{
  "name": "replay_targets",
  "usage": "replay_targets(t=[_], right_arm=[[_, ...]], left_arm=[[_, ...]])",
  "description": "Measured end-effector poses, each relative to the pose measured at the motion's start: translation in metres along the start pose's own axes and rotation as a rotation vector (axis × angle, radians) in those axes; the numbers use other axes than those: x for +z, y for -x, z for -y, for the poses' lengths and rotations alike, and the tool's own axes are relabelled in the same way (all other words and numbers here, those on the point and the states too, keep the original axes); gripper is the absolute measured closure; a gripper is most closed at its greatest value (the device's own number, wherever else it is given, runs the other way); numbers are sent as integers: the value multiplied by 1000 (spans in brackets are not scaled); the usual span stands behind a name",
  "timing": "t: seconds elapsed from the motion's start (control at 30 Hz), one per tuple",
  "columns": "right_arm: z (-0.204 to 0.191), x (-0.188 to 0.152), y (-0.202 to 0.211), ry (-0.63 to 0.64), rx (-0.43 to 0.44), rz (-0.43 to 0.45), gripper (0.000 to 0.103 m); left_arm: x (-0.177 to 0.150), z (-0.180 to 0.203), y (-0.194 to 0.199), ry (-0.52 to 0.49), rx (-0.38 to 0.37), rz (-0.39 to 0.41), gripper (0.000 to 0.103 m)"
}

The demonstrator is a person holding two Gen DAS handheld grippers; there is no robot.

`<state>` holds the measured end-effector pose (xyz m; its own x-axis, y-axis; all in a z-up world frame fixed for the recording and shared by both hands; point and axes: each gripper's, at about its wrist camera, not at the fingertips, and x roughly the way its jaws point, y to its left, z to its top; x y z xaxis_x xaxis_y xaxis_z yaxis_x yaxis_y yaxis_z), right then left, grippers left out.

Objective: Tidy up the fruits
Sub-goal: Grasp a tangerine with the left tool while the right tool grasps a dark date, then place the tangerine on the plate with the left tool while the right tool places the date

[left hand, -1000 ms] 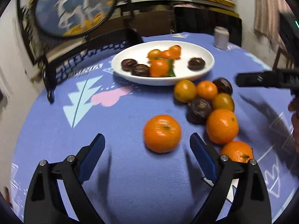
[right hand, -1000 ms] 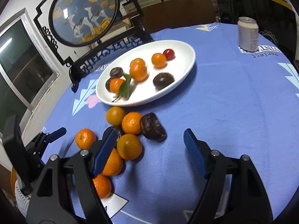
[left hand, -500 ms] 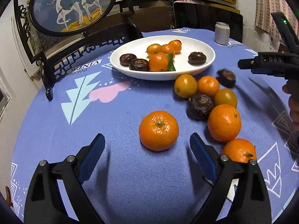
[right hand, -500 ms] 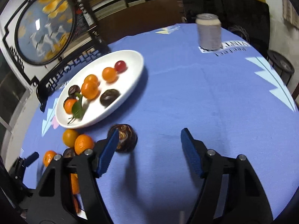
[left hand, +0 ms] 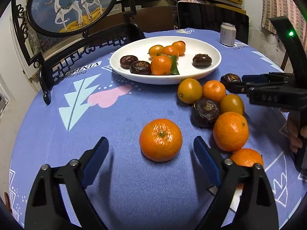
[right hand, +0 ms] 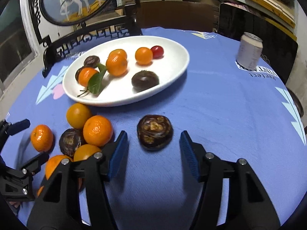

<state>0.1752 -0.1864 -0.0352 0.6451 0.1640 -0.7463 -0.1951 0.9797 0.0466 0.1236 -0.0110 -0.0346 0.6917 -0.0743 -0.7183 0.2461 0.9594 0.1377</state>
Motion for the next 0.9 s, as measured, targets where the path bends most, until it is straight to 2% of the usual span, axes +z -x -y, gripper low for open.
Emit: replay_targets(t=[0.03,0.13,0.17,0.2,0.23,0.3,0.57,0.67,0.8,0.9], right_arm=[[-1,1,-3,1,6,-11,48],[-2,2,-7,-8,15,-24,50],[-1,2,-7,-11,12,-25,53],[-1,2,-6,-13,9,-23,61],[-1,2,-6,-10,17,-24,62],[-2,1,-6,-3,11,-23,62],[3,-8,9,-19,35,-18,62],[10,-8,27,-52,50,21,62],[18,6,55,-84,71,106,62],[22,22,61,-99,82,131,62]], left_arm=[[1,0,-2,3,-3,-6,18],[1,-2,-7,14,-24,-32,29],[1,-2,-8,16,-26,-35,33],[1,-3,-9,21,-30,-39,39],[1,-4,-9,26,-41,-42,41],[1,-3,-8,23,-68,-39,56],[0,-11,0,59,-55,-13,57],[8,-19,8,93,-47,21,57],[39,-30,15,130,-40,72,57],[69,-34,11,135,-34,96,57]])
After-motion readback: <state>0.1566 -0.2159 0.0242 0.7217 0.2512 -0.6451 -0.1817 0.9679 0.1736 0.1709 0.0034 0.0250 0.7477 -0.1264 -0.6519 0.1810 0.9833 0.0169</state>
